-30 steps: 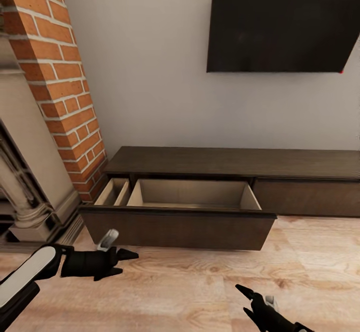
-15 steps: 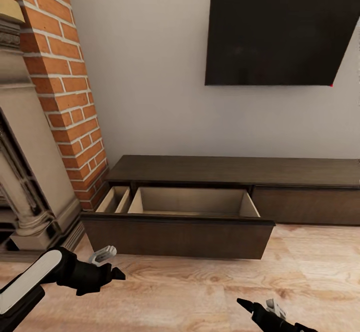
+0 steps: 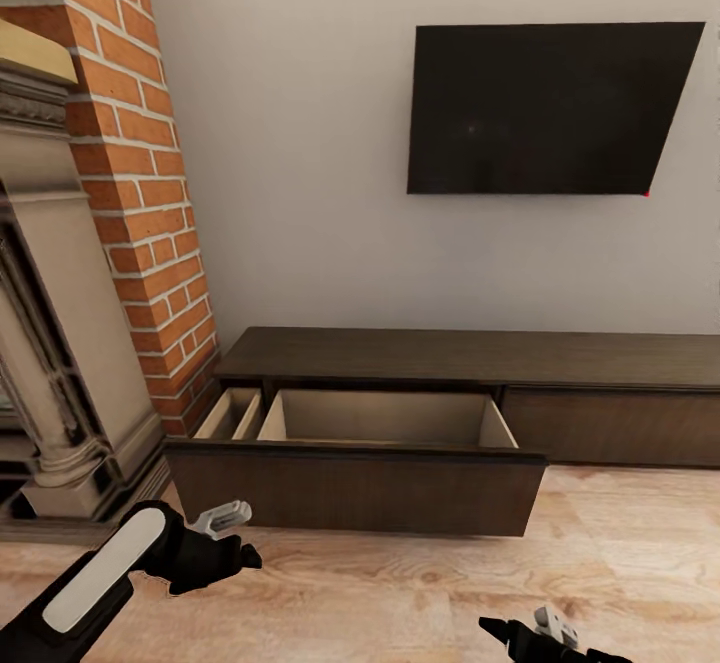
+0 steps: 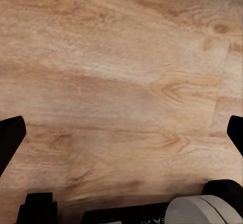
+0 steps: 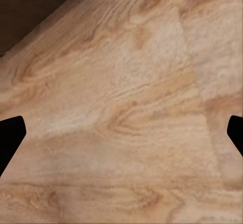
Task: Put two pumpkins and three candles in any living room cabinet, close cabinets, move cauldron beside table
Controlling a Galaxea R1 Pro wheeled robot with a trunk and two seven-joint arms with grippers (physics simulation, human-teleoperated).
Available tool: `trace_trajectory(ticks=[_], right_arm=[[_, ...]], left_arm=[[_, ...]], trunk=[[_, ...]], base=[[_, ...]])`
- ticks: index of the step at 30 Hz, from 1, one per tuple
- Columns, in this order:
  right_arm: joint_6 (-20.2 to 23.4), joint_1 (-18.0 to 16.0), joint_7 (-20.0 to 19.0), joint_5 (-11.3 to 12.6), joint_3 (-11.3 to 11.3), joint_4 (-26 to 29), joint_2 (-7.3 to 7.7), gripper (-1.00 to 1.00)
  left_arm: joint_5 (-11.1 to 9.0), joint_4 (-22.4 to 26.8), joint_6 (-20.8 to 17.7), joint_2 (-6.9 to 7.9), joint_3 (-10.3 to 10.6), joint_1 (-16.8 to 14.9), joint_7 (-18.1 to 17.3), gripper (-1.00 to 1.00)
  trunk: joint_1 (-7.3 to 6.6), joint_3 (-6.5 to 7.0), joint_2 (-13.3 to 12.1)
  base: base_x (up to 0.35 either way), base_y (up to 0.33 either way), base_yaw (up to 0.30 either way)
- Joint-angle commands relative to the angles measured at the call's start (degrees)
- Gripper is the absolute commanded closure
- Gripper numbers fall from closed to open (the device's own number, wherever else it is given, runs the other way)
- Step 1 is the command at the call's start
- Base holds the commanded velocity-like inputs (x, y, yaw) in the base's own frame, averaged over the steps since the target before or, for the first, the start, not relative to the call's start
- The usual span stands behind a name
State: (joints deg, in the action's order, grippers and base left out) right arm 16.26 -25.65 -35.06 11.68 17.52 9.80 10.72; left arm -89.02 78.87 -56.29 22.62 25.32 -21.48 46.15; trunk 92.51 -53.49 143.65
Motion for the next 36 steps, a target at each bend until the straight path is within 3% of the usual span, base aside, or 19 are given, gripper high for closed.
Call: trace_trajectory(ticks=[1,10,16,21,24,30,36], right_arm=[[-0.1,0.0,1.3,0.5,0.0,0.0,-0.11,-1.00],[-0.4,0.0,11.5,0.1,-0.3,0.0,-0.25,-1.00],[-3.0,0.0,16.1,0.1,-3.2,-0.1,-0.26,-1.00],[-4.4,0.0,17.8,0.2,-4.1,-0.7,-0.26,-1.00],[-4.5,0.0,17.9,0.2,-4.2,-0.8,-0.23,-1.00],[-4.6,0.0,18.0,0.2,-4.2,-1.0,-0.10,-1.00],[-4.6,0.0,18.3,0.2,-4.2,-1.1,-0.09,-1.00]], left_arm=[[1.1,-0.7,0.0,-0.92,0.2,-0.1,0.8,-1.00],[2.6,-5.2,0.1,-1.25,0.4,-0.1,0.9,-1.00],[7.7,-10.2,0.6,-1.36,0.4,-0.1,0.4,-1.00],[10.2,-13.0,3.8,-1.40,0.6,0.0,0.2,-1.00],[10.8,-15.4,5.4,-1.67,1.9,0.0,0.2,-1.00],[11.8,-16.7,10.0,-2.72,7.8,0.0,0.1,-1.00],[12.5,-17.4,11.1,-2.75,8.9,1.3,0.1,-1.00]], trunk=[[-0.04,0.17,0.0],[-0.27,2.16,-0.1],[-0.42,3.49,-0.2],[-0.55,4.57,-0.3],[-0.63,5.09,-0.3],[-0.78,5.93,-0.4],[-1.71,6.53,-2.0]], base=[[0.000,0.000,0.000],[0.000,0.000,0.000],[0.000,0.000,0.000],[0.000,0.000,0.013],[0.000,0.000,0.084],[0.000,0.000,0.055],[-0.025,0.000,0.005]])
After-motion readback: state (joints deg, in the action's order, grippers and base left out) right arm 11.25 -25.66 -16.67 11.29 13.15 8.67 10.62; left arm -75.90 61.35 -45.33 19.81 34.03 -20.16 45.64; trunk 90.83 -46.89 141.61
